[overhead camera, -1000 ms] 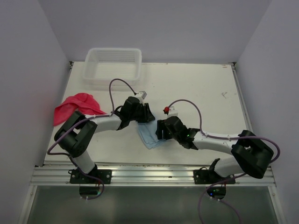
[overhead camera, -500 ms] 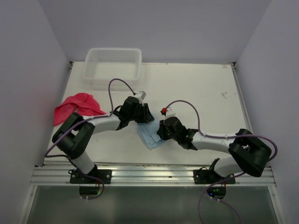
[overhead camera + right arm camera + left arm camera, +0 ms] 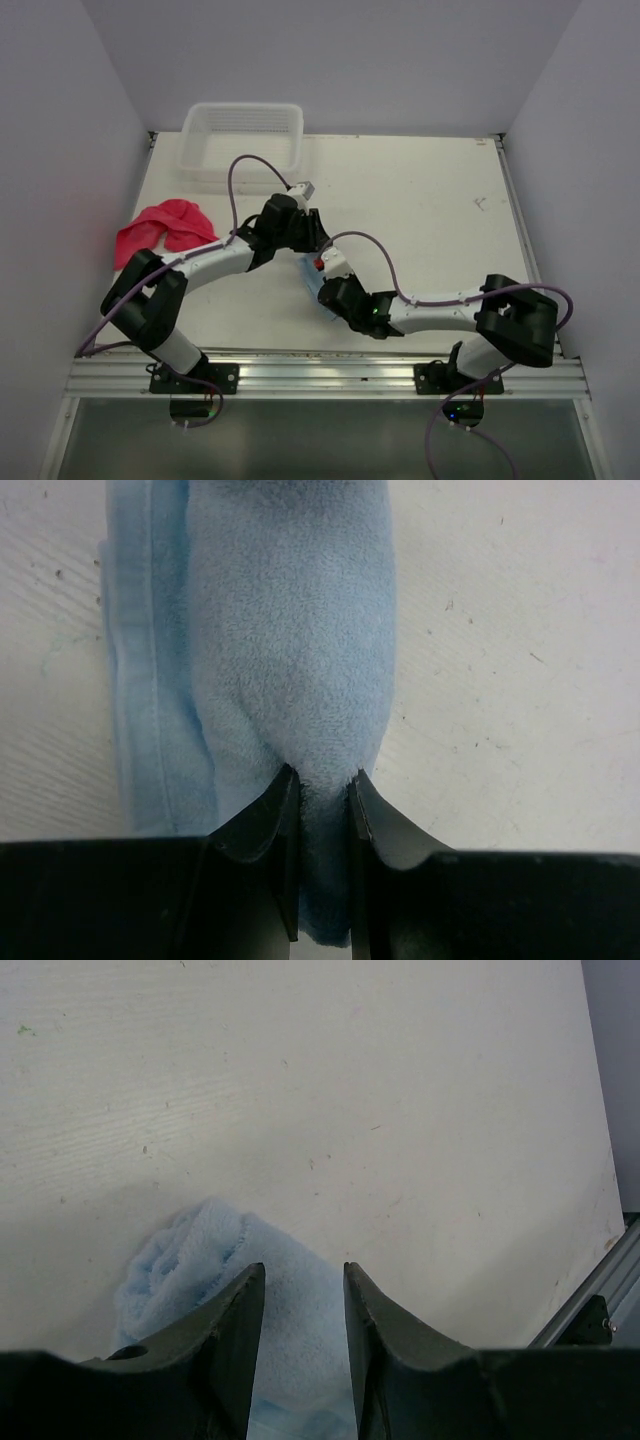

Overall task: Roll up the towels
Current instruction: Roll the towel

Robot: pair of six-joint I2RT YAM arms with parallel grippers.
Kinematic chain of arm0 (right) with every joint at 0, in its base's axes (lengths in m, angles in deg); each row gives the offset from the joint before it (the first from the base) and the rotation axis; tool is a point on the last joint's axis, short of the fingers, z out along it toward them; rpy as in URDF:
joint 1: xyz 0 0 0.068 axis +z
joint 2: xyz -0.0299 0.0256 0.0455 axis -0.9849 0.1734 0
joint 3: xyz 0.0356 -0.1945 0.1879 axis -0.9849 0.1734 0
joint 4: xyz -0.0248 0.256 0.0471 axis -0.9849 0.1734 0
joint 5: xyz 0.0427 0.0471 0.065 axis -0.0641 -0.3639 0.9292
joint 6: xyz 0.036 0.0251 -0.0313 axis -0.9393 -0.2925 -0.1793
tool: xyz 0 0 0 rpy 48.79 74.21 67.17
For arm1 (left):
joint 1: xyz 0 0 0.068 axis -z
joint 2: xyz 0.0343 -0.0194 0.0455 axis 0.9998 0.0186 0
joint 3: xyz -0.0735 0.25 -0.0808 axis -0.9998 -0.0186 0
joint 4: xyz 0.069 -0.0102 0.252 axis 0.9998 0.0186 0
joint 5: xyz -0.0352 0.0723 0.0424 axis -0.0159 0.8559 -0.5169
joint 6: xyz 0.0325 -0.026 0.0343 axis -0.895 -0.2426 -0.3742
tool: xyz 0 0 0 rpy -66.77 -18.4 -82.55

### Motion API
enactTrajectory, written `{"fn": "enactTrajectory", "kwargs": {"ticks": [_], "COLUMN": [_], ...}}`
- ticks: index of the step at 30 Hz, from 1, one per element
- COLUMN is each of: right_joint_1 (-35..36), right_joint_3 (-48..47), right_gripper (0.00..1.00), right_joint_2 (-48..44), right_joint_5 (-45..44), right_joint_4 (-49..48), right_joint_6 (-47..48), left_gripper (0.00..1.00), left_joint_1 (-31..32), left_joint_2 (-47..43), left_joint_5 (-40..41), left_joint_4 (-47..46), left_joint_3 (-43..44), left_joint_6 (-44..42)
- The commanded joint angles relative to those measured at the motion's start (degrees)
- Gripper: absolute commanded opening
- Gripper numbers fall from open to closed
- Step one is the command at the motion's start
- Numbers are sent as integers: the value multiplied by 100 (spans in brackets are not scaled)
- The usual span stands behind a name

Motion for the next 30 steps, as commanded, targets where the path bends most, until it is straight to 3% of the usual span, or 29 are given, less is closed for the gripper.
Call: {"fn": "enactTrajectory", "kwargs": {"ticks": [1, 15, 30], "right_joint_1": [415, 1146, 1164], "right_joint_3": [-383, -1719, -1764], "right_gripper": [16, 24, 48], "right_joint_2": [462, 1834, 1177], "right_joint_5": [-1244, -2177, -1414], "right_joint_4": [415, 1663, 1769], "right_joint_6": [343, 150, -246], "left_gripper": [41, 41, 41], "left_joint_1": [-37, 68, 95], "left_joint_2": [-280, -394, -324], "left_joint_5": [-75, -137, 127], "left_joint_4": [43, -256, -528], "left_joint_3": [134, -568, -1623], "left_joint_6": [-164, -15, 21]}}
